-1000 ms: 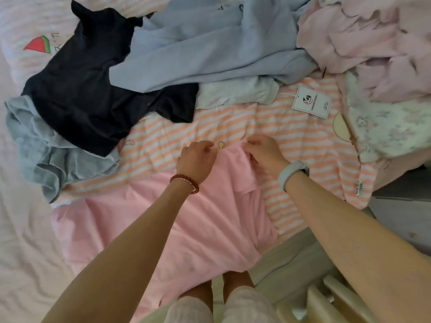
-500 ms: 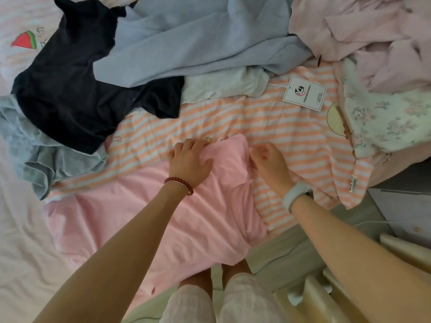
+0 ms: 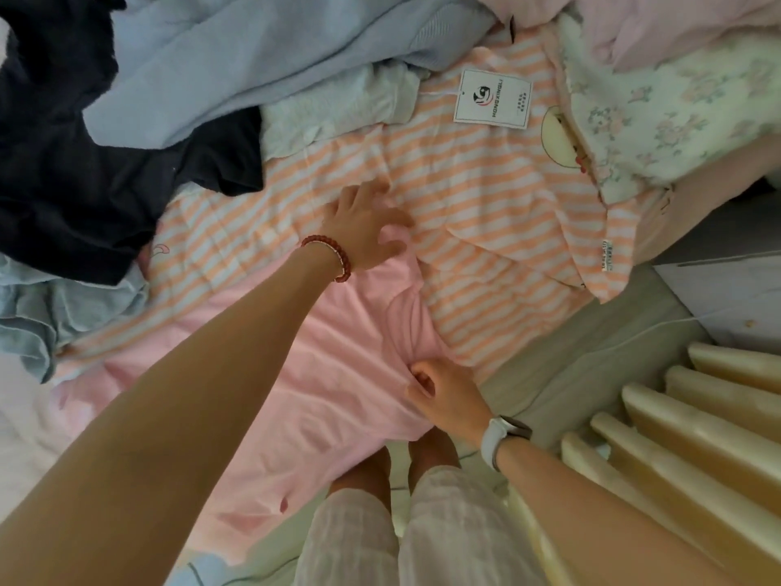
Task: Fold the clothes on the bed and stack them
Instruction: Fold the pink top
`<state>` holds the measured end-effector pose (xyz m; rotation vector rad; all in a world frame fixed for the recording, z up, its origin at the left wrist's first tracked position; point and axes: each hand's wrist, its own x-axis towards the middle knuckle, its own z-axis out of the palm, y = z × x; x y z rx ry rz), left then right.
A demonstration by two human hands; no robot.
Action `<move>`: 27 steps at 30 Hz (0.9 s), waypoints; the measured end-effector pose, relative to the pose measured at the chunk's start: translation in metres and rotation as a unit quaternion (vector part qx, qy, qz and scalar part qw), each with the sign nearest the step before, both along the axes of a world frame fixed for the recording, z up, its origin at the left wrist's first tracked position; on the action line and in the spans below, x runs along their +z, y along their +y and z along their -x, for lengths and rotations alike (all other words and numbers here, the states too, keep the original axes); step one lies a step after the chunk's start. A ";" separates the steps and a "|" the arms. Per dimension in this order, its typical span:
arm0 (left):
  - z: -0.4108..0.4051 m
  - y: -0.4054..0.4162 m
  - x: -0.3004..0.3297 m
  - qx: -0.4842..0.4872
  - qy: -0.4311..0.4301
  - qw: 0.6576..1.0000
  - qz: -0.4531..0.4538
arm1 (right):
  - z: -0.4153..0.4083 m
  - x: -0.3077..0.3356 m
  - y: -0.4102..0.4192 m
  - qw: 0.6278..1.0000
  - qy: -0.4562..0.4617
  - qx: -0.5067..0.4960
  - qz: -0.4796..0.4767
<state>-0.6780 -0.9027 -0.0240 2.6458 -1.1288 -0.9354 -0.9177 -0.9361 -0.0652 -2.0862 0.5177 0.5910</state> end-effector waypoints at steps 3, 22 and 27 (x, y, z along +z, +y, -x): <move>0.003 -0.002 0.000 0.007 -0.009 1.000 0.011 | 0.007 -0.002 0.002 0.999 0.032 0.038 -0.002; 0.057 0.022 0.000 0.137 -0.146 0.976 0.089 | 0.015 0.009 -0.015 0.982 0.056 -0.052 0.171; 0.085 0.107 0.011 0.272 -0.158 0.945 0.092 | -0.022 0.029 0.006 0.967 -0.126 -0.010 0.221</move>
